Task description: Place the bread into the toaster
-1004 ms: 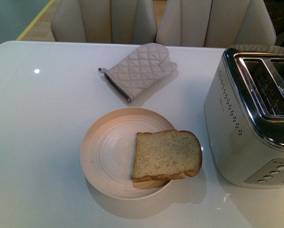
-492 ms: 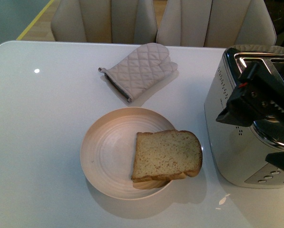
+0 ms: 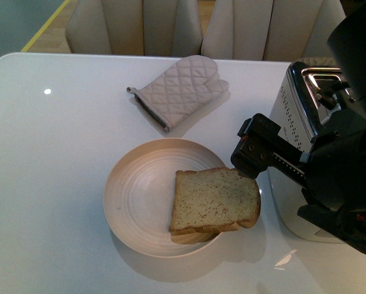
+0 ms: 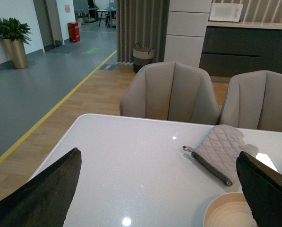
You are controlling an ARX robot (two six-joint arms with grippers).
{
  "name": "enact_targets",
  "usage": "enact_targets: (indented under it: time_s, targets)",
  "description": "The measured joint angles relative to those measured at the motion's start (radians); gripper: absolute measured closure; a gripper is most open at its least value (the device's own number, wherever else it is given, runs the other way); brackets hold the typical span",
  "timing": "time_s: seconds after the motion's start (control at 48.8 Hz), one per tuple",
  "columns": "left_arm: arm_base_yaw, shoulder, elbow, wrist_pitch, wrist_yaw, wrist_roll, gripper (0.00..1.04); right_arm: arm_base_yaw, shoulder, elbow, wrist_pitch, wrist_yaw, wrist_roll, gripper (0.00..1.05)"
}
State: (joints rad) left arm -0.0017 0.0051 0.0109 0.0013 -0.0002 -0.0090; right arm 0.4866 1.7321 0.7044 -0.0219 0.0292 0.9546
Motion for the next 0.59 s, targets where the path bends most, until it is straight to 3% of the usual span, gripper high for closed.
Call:
enact_targets:
  time_s: [0.594]
  targets:
    - [0.000, 0.000, 0.000, 0.000, 0.000, 0.000, 0.07, 0.069, 0.235, 0.071, 0.080, 0.051, -0.005, 0.09]
